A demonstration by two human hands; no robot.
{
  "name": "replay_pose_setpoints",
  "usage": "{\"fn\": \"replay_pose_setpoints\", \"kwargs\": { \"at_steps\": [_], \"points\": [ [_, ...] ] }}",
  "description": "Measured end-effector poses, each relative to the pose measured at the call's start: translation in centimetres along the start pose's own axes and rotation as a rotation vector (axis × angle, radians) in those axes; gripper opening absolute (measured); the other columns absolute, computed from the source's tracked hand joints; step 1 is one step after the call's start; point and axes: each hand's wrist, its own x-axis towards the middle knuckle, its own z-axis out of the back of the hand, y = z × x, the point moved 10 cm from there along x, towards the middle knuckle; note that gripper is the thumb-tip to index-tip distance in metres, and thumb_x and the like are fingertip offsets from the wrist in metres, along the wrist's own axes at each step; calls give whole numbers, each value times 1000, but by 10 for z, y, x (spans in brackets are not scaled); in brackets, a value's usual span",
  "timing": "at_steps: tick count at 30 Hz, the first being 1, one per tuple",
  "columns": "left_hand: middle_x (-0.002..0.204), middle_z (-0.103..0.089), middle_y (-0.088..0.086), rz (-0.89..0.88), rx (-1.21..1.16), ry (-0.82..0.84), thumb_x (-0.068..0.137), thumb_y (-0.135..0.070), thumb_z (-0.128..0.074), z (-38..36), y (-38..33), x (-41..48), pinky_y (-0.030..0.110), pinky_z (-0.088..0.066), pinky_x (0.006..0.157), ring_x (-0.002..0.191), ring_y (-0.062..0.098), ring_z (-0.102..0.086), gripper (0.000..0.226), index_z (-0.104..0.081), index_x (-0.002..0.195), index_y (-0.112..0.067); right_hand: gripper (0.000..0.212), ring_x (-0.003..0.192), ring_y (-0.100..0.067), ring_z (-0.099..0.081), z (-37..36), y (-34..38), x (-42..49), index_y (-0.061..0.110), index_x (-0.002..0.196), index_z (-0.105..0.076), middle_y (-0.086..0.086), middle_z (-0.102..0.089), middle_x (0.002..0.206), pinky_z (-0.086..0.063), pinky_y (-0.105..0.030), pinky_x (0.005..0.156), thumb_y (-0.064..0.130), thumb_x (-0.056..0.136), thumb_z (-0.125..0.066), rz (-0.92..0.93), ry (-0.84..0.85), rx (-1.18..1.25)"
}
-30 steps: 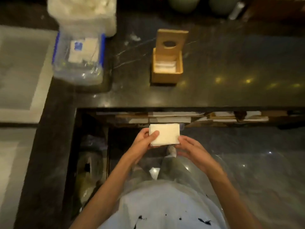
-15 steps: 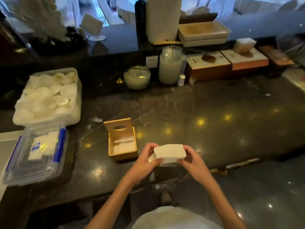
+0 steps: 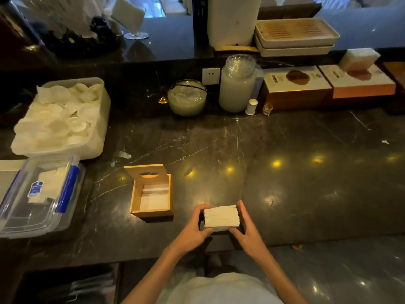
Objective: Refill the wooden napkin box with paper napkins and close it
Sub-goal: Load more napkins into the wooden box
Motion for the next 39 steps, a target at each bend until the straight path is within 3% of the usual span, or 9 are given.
{"fn": "replay_pose_setpoints", "kwargs": {
  "at_steps": [6,10,18,24,28,31,34,37,39],
  "points": [
    [126,-37,-10,-77,95,-49,86,-9,-69,-11,-3,5,3,-37,98,123,-4,-40,62,-29,122,-42,92,125,27,-31,-15,9,1,29,151,-5,26,-27,144,-27,1,100,-6,88,-62,27,-5,43],
    [123,-42,-6,-101,59,-117,88,-13,-68,-13,-3,4,14,-48,93,119,2,-47,49,-36,121,-32,94,136,12,-30,-16,8,0,27,154,-4,25,-24,149,-27,-5,106,-2,88,-64,28,-23,71],
    [134,-44,-2,-83,-43,-123,89,-16,-68,-20,-4,8,15,-46,98,126,3,-47,59,-33,134,-27,92,115,31,-37,-19,9,0,27,148,-5,32,-36,130,-30,3,94,-12,87,-60,54,2,110],
    [127,-55,-6,-28,-79,-130,86,-16,-72,-10,4,10,17,-50,93,123,6,-52,49,-46,125,-27,65,120,19,-46,0,4,2,29,143,-37,21,-50,133,-40,-4,94,-1,91,-62,59,-26,76],
    [123,-55,-10,50,-89,-139,87,-20,-71,2,10,10,22,-53,91,121,9,-51,42,-46,120,-28,41,116,-10,-60,22,6,5,31,119,-60,12,-67,116,-50,-22,97,0,92,-60,73,-38,90],
    [125,-51,-6,91,-144,-113,92,-31,-65,10,8,5,29,-56,93,117,12,-53,38,-41,122,-30,29,115,-22,-60,34,13,8,29,117,-61,0,-67,115,-52,-19,88,11,95,-58,53,-34,171],
    [125,-50,-4,129,-168,-87,94,-40,-59,21,4,-6,36,-55,96,116,14,-54,39,-38,125,-31,52,133,-7,-42,18,32,8,35,142,-41,11,-44,145,-40,-22,103,36,93,-57,-16,123,194],
    [122,-53,-1,115,-202,-34,95,-38,-58,35,-9,-22,35,-55,94,114,16,-58,37,-40,126,-28,79,137,3,-25,-19,72,12,43,151,-21,26,-21,152,-29,-29,114,54,85,-63,49,368,1],
    [120,-55,1,89,-198,0,94,-37,-59,48,-20,-33,35,-55,91,111,18,-60,35,-44,124,-28,80,136,1,-34,-48,102,15,45,149,-26,22,-29,153,-35,-35,114,61,81,-65,136,532,-201]
  ]
}}
